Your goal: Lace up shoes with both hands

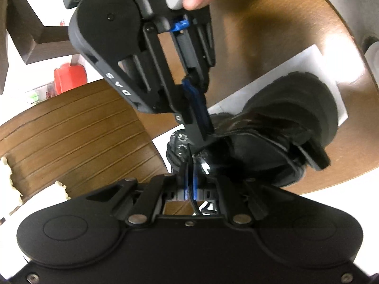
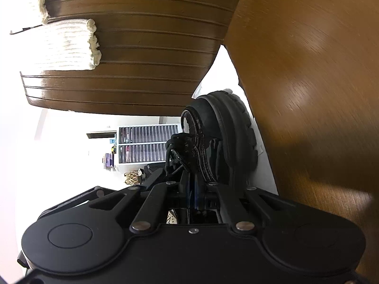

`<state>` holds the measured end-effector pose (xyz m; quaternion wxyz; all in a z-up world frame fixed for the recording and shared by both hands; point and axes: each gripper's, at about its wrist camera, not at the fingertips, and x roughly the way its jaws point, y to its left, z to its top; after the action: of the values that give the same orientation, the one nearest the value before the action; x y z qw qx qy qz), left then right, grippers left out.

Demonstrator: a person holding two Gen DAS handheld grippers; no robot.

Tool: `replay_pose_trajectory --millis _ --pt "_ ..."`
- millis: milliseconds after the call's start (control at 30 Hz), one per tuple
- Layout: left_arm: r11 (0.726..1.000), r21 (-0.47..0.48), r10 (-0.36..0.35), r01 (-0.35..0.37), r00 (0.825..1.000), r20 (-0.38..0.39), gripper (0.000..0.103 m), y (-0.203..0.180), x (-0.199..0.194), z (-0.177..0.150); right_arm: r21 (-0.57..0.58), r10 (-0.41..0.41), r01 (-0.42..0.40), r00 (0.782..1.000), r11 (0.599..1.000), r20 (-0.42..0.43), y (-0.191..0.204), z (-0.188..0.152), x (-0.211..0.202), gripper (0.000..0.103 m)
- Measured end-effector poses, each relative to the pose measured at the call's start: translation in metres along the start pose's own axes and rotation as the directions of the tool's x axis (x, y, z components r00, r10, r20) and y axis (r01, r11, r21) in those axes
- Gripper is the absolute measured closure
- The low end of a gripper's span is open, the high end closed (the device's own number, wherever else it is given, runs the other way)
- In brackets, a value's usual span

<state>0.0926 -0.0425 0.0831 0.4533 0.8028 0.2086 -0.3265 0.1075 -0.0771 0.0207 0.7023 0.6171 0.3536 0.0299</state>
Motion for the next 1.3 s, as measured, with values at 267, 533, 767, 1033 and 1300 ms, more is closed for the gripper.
replay_pose_trajectory --millis 267,533,767,1033,1300 --pt "1.0 -0.019 -0.024 0.024 1.0 0.007 0.097 0.02 0.001 0.002 -0.003 0.0 0.0 1.0 1.0 -0.004 -0.001 0.002 0.001 0.1" --pt "0.999 -0.033 -0.033 0.033 0.999 0.013 0.097 0.04 0.0 0.002 -0.005 0.002 -0.002 1.0 1.0 -0.005 -0.002 0.002 0.001 0.1" --pt "0.997 -0.058 -0.043 0.045 0.999 0.024 0.097 0.06 0.001 -0.002 -0.023 0.017 -0.017 1.0 1.0 -0.007 -0.005 0.003 0.002 0.1" --pt "0.997 -0.053 -0.059 0.061 0.998 0.033 0.097 0.056 -0.001 -0.002 -0.046 0.018 -0.018 1.0 0.999 -0.01 -0.005 0.003 0.002 0.1" --pt "0.997 -0.053 -0.055 0.058 0.998 0.041 0.097 0.008 -0.008 0.002 -0.053 0.016 -0.016 1.0 0.998 -0.01 -0.004 0.003 0.002 0.1"
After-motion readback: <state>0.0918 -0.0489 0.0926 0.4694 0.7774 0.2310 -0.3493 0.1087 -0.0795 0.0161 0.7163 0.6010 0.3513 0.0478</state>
